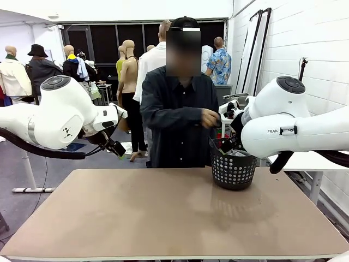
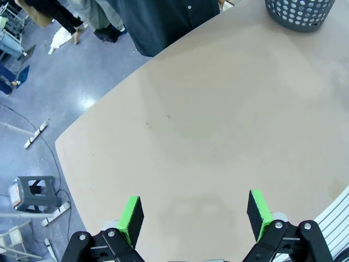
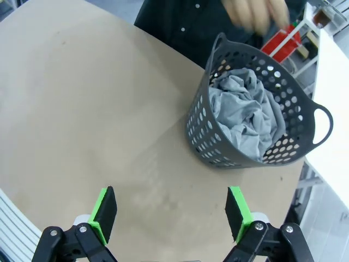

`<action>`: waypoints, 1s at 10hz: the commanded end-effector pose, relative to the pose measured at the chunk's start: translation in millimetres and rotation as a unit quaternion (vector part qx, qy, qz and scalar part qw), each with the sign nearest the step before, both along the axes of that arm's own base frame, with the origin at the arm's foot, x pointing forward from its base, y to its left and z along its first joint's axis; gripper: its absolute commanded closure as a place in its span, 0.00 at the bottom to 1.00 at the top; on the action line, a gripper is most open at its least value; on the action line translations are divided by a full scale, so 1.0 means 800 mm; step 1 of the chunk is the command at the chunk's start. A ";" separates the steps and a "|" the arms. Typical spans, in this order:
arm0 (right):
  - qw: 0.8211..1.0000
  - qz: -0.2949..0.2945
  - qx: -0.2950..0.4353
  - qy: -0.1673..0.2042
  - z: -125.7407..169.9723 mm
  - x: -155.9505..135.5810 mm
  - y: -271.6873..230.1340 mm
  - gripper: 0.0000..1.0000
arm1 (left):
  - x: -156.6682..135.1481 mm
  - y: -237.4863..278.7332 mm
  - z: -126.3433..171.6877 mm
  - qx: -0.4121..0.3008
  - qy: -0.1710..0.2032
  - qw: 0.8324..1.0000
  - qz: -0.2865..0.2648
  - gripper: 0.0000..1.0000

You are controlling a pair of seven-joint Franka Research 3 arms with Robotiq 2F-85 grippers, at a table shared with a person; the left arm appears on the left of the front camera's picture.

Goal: Fold the training pants.
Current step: Grab both ends of the Training pants handed by a person.

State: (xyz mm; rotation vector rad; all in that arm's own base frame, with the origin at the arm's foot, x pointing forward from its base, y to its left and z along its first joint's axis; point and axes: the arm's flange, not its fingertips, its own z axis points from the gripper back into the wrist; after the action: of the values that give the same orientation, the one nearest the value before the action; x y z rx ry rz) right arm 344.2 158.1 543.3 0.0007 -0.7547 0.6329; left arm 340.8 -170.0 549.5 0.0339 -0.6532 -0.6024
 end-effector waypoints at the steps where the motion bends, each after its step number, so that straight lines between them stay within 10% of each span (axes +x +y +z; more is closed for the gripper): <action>1: 1.000 0.000 0.000 -0.003 -0.001 0.000 0.000 0.00 | 0.001 0.001 0.000 0.000 0.000 1.000 -0.003 0.00; 10: 1.000 0.000 0.000 -0.003 -0.001 0.000 0.000 0.00 | 0.001 0.001 0.000 0.000 0.000 1.000 -0.003 0.00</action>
State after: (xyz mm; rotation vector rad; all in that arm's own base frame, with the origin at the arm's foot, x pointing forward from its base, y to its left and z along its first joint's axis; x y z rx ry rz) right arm 344.2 158.2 543.3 0.0007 -0.7547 0.6330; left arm 340.9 -169.8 549.5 0.0337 -0.6532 -0.6018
